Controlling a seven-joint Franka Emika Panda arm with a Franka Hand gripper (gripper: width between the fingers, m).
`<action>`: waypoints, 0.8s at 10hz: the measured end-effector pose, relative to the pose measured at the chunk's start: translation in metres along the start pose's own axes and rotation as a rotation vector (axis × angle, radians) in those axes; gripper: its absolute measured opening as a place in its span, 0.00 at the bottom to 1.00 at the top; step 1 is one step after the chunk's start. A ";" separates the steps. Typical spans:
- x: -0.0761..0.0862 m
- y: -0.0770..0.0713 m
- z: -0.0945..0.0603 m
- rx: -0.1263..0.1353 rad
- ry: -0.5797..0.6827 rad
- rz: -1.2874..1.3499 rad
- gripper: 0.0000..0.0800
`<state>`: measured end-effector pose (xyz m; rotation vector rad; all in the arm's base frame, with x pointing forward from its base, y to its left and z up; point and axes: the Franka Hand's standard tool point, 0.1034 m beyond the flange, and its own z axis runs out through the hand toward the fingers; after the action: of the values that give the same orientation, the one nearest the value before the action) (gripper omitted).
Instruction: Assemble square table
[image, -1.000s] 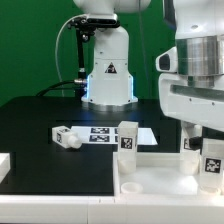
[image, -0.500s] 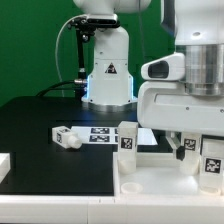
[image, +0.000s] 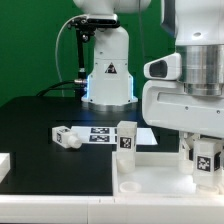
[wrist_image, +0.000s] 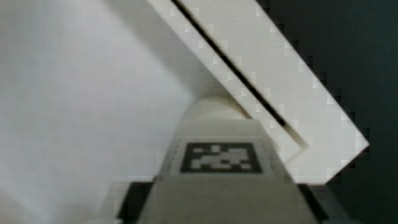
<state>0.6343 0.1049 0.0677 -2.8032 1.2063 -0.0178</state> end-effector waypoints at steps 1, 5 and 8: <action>0.002 0.000 0.000 0.006 -0.004 0.113 0.35; 0.006 0.004 0.001 -0.009 -0.037 0.662 0.35; 0.006 0.001 0.003 0.033 -0.049 0.939 0.41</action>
Offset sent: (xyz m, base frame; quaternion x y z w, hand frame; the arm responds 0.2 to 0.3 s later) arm 0.0060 -0.0155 0.0018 -0.0446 -0.0229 0.3436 0.9378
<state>0.6383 0.1000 0.0646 -1.9250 2.3094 0.0923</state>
